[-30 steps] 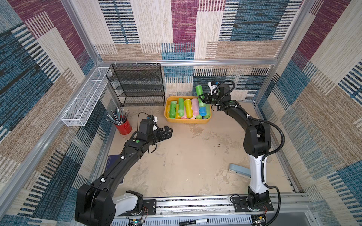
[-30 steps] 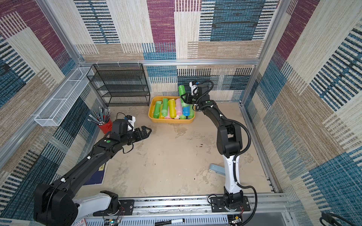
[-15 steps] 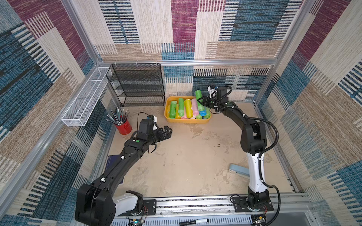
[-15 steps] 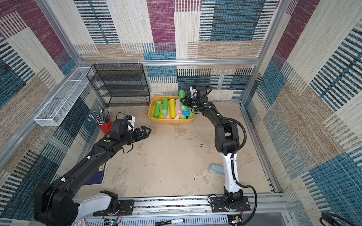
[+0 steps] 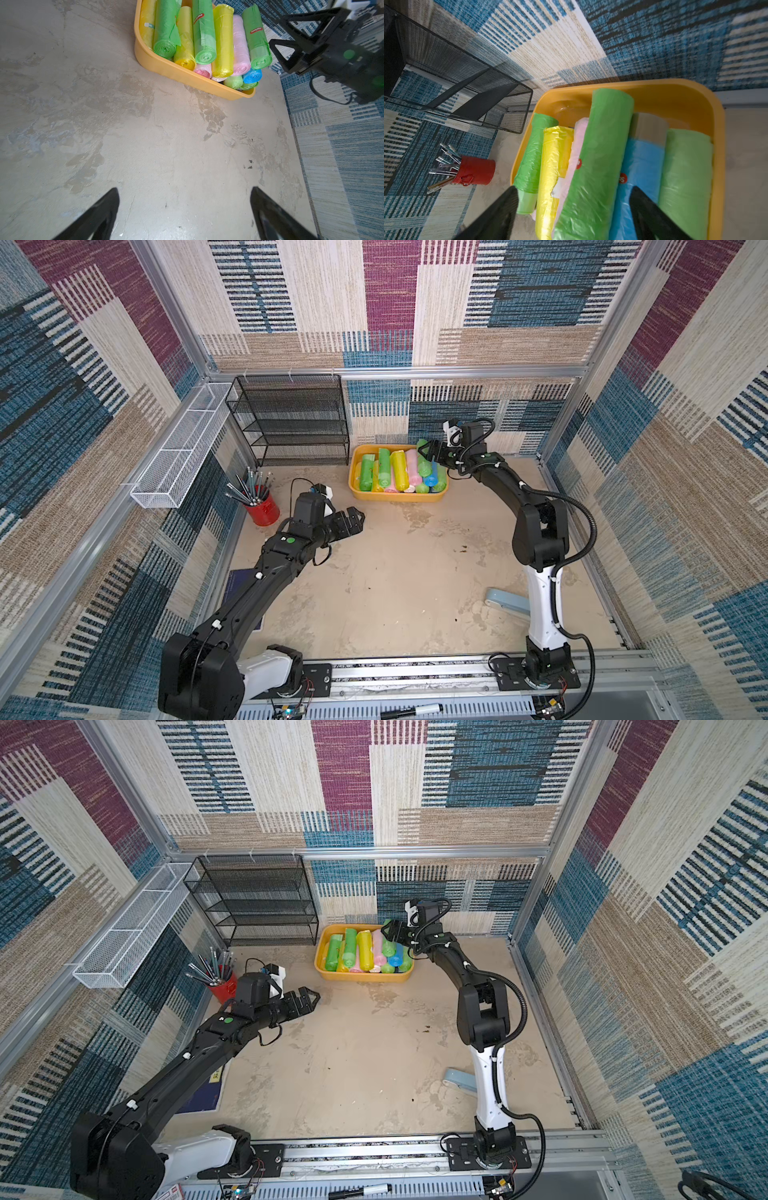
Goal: Put the roll of trash bags into the storage box
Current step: Place the roll of trash bags in the storage box, then reset both arms
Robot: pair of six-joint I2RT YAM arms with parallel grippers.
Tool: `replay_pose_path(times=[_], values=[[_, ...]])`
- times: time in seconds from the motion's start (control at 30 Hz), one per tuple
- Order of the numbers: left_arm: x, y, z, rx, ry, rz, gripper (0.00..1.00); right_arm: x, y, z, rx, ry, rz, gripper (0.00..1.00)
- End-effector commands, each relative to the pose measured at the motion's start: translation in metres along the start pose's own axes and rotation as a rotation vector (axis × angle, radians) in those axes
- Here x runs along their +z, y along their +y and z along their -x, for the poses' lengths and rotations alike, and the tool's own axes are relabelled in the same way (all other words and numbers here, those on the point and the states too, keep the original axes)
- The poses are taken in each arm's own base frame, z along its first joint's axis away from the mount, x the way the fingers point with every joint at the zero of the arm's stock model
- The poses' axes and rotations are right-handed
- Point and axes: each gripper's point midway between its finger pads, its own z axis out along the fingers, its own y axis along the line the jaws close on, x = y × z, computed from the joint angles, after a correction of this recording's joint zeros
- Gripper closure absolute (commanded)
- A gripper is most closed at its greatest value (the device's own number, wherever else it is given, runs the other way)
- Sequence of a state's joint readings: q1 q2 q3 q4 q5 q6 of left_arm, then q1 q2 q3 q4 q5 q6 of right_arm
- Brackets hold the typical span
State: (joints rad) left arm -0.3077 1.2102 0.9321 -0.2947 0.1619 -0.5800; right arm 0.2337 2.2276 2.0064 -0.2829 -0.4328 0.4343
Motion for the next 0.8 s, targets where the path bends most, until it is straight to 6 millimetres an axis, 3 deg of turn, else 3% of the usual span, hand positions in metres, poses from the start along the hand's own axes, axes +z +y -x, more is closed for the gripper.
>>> replay_pose_path(times=[0.0, 0.17, 0.4, 0.57, 0.77], values=[[-0.008, -0.002, 0.009, 0.016, -0.038, 0.01, 0.01, -0.02, 0.008, 0.016, -0.054, -0.051, -0.032, 0.01], [-0.019, -0.004, 0.019, 0.026, -0.106, 0.003, 0.0, -0.049, 0.016, 0.032, -0.098, -0.108, -0.093, 0.01], [-0.018, 0.028, 0.035, 0.116, -0.223, 0.173, 0.02, -0.111, 0.014, 0.037, -0.139, -0.277, -0.213, 0.01], [-0.009, 0.073, 0.048, 0.195, -0.372, 0.325, 0.02, -0.158, 0.002, 0.008, -0.144, -0.406, -0.251, 0.01], [-0.018, 0.115, 0.056, 0.288, -0.431, 0.527, 0.02, -0.203, -0.02, -0.028, -0.164, -0.554, -0.324, 0.01]])
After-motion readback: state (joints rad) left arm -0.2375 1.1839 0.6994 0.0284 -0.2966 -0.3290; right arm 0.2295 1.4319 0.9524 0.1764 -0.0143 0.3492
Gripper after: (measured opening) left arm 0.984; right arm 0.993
